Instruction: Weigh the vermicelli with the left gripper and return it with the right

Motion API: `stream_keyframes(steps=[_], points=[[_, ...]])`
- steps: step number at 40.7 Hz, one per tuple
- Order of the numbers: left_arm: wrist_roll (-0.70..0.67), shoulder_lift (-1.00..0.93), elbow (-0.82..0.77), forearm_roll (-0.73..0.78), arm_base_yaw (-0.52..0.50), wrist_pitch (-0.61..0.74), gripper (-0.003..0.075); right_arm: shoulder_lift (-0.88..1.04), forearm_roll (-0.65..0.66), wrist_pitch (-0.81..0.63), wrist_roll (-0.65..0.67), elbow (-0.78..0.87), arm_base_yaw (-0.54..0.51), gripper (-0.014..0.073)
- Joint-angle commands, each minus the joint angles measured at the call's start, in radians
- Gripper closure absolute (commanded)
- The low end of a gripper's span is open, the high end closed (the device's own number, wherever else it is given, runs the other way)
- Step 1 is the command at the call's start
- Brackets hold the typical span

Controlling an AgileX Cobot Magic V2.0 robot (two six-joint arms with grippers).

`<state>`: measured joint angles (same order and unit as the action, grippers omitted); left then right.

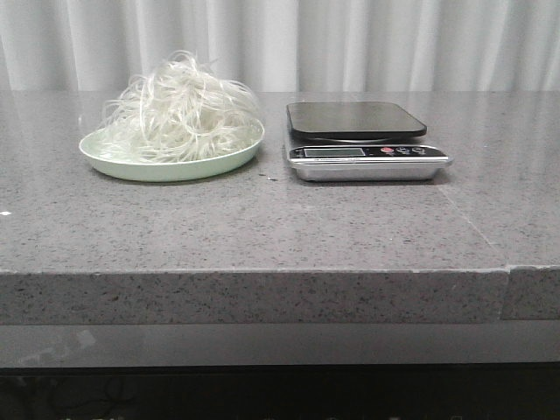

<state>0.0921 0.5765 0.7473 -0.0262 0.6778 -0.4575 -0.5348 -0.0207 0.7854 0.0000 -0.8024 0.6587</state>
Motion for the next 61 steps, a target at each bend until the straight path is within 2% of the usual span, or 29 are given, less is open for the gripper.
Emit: stream_keyframes(steps=[1,7,15,24,29,61], points=[[-0.002,0.002,0.026,-0.011,0.006,0.073,0.0367,-0.005,0.006,-0.06,-0.006,-0.024,-0.006,0.028],[-0.002,0.002,0.026,-0.011,0.006,0.073,0.0476,-0.005,0.006,-0.06,-0.006,-0.024,-0.006,0.0361],[-0.002,0.002,0.026,-0.011,0.006,0.073,0.0576,-0.005,0.006,-0.06,-0.006,-0.024,-0.006,0.0385],[-0.002,0.002,0.026,-0.011,0.006,0.073,0.0574,-0.005,0.006,-0.06,-0.006,-0.024,-0.006,0.0389],[-0.002,0.002,0.026,-0.011,0.006,0.073,0.0574,-0.005,0.006,-0.06,-0.006,-0.024,-0.006,0.0435],[-0.002,0.002,0.026,-0.011,0.006,0.078,0.0574,-0.005,0.006,-0.06,-0.006,-0.024,-0.006,0.0434]])
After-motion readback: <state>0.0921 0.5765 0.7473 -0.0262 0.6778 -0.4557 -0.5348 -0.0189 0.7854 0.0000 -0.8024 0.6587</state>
